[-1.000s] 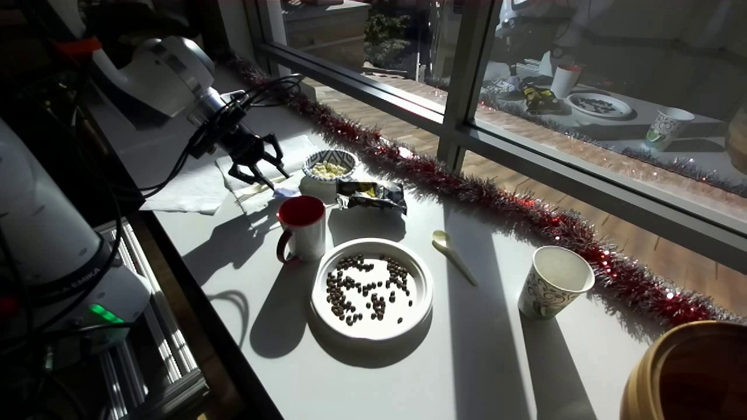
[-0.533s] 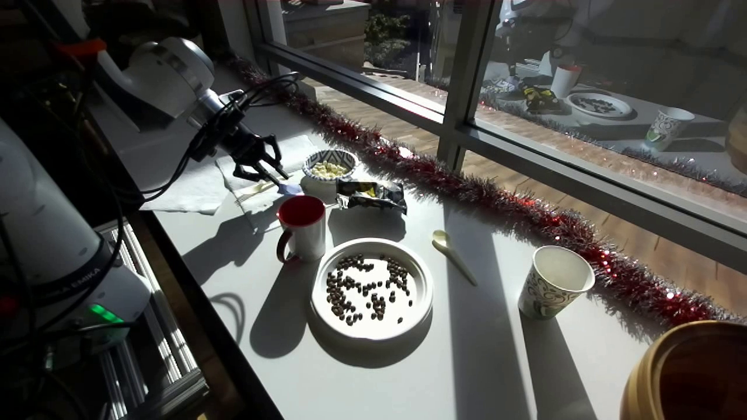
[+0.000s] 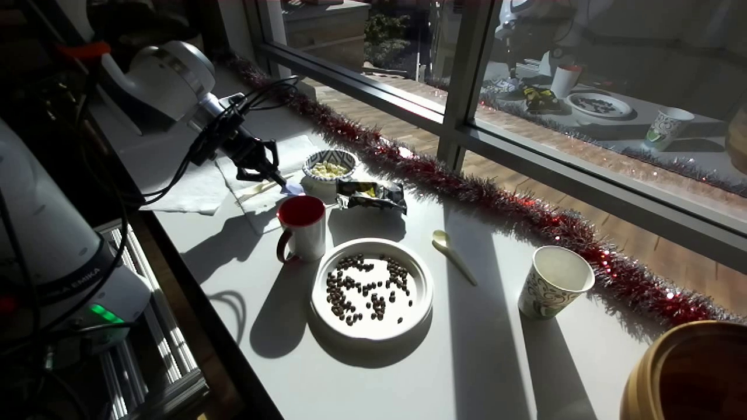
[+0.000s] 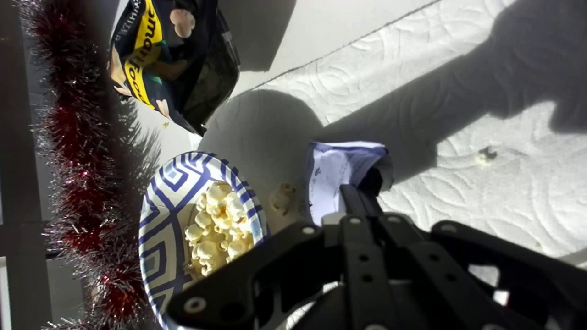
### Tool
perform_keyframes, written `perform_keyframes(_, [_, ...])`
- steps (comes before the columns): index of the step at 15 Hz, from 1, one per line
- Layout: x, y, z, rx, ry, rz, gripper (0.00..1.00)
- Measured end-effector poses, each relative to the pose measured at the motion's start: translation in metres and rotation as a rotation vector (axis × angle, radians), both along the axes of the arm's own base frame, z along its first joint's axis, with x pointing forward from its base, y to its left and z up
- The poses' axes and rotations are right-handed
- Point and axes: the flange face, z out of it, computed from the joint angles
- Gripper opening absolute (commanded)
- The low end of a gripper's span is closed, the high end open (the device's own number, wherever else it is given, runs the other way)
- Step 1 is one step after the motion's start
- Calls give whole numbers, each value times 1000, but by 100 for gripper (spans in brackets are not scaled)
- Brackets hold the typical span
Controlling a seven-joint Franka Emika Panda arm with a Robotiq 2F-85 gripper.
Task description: Move the blue packet to the left side of blue plate
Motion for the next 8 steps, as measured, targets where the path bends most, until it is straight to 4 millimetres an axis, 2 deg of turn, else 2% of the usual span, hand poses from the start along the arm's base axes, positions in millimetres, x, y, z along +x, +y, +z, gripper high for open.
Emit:
perform_keyframes(4, [-7,19,1,-7,10,68,0])
perform_keyframes(8, [-23,59,8,-74,-37,199,0])
